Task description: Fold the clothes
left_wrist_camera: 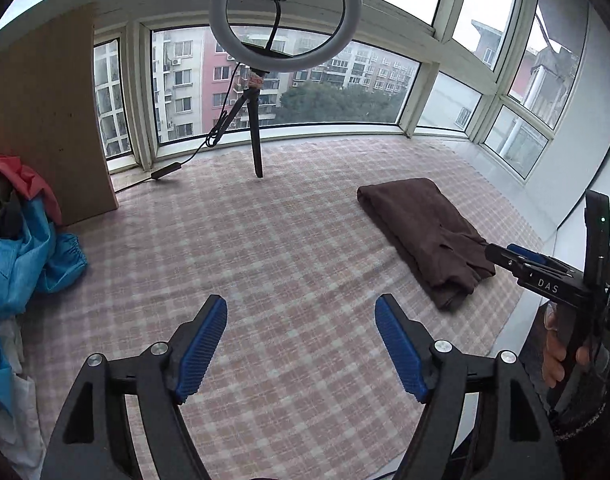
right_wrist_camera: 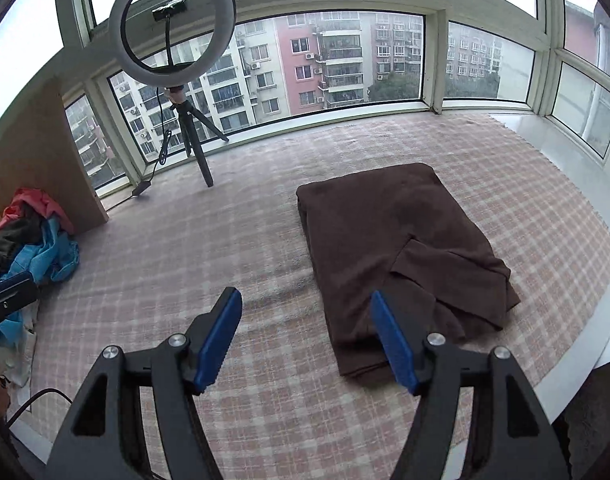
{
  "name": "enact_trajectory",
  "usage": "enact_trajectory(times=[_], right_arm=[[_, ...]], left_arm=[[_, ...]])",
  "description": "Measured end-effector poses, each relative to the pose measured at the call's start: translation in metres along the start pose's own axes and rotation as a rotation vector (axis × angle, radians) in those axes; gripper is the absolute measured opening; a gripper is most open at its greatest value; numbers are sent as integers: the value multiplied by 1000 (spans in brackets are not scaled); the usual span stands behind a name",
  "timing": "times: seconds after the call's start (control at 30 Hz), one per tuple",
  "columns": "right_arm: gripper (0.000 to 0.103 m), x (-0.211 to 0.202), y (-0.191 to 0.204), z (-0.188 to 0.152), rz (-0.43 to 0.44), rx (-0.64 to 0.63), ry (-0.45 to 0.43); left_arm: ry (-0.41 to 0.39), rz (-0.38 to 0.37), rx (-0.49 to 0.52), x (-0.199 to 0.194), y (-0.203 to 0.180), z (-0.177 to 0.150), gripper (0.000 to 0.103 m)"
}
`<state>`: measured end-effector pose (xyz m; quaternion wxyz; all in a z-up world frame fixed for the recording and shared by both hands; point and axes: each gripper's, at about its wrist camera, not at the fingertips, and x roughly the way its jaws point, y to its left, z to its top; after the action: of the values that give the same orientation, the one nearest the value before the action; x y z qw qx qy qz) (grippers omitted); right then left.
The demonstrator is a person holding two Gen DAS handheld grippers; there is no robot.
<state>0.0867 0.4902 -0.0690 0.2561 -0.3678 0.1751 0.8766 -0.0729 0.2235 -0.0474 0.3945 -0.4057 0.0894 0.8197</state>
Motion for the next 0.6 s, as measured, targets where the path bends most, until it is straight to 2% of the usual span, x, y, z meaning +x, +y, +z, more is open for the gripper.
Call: enact_trajectory(times=[0.13,0.23,0.4,0.6], right_arm=[[70,-40,37,-30,-86,23,-22],[70,-61,61,-54,-96,44,-28],[70,-95,95,-93,-103,67,-35],[70,-121,133,-117,-108,33,-49]], left_arm=[[-3,5,78,-42,5,-32,75],[18,-41,83,-62,13,-54,75],[23,-75,88,-91,31,-82,75],[10,-109,49,-116,53,-100,75]])
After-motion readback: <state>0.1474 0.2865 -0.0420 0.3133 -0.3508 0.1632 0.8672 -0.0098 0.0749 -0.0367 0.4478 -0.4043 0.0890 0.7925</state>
